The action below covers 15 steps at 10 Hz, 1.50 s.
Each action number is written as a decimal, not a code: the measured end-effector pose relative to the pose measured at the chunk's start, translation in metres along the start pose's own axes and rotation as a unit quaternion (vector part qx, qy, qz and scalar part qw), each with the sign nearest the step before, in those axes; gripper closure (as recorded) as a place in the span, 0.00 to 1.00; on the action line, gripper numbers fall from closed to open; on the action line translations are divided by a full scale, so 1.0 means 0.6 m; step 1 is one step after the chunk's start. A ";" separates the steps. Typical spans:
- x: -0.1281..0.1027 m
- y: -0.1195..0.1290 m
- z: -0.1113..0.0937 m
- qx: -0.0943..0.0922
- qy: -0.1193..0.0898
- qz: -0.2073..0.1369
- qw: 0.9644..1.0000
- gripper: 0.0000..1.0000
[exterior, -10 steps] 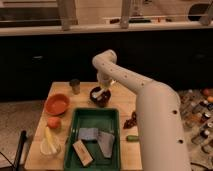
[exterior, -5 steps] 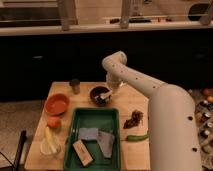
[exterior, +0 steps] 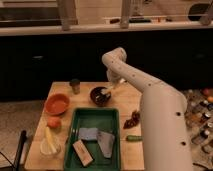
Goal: Wipe purple bowl with brush
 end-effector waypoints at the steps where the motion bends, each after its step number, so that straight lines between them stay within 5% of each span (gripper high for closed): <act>1: -0.005 -0.016 0.002 0.001 0.003 -0.003 1.000 1.00; 4: -0.018 -0.032 0.006 0.010 0.003 -0.014 1.000 1.00; 6: -0.060 -0.057 0.008 0.032 -0.012 -0.043 0.998 1.00; 10: -0.101 -0.053 0.000 0.048 -0.032 -0.091 0.994 1.00; 15: -0.062 0.023 0.001 0.041 -0.027 -0.074 0.996 1.00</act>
